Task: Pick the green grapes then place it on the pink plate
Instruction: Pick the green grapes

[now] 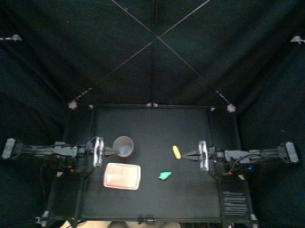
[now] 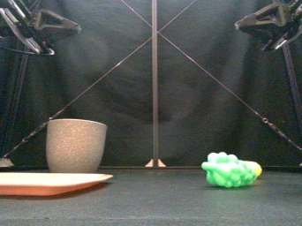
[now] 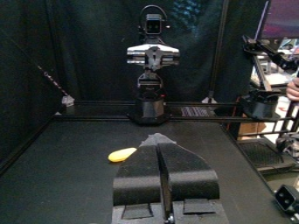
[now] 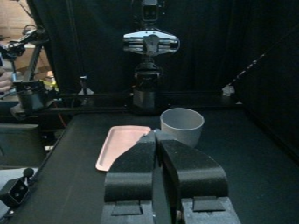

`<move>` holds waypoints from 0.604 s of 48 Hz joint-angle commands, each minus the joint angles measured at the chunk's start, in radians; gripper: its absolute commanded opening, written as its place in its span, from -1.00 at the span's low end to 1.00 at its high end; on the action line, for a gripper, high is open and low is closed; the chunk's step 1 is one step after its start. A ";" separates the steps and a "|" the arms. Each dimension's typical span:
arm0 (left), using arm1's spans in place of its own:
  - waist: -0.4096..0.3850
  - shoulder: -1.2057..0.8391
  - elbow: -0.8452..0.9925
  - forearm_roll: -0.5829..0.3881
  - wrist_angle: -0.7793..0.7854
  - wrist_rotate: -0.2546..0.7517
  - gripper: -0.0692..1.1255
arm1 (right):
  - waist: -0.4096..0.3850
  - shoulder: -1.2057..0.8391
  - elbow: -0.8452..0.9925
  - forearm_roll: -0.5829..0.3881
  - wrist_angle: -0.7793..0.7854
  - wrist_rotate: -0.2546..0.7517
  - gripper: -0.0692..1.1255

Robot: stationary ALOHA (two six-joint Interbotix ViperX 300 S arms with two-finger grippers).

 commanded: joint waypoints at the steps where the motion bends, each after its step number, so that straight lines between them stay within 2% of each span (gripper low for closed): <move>1: 0.000 0.012 -0.034 -0.049 0.084 0.000 -0.77 | 0.014 0.043 0.003 -0.009 0.011 0.000 -0.68; 11: 0.002 0.012 -0.060 -0.071 0.198 0.003 -0.76 | 0.044 0.179 -0.040 -0.015 0.123 0.000 -0.67; 20: 0.023 0.012 -0.069 -0.072 0.219 0.003 -0.76 | 0.081 0.310 -0.077 -0.021 0.167 -0.002 -0.64; 29: 0.034 0.012 -0.063 -0.074 0.227 0.002 -0.76 | 0.121 0.405 -0.078 -0.028 0.166 0.000 -0.37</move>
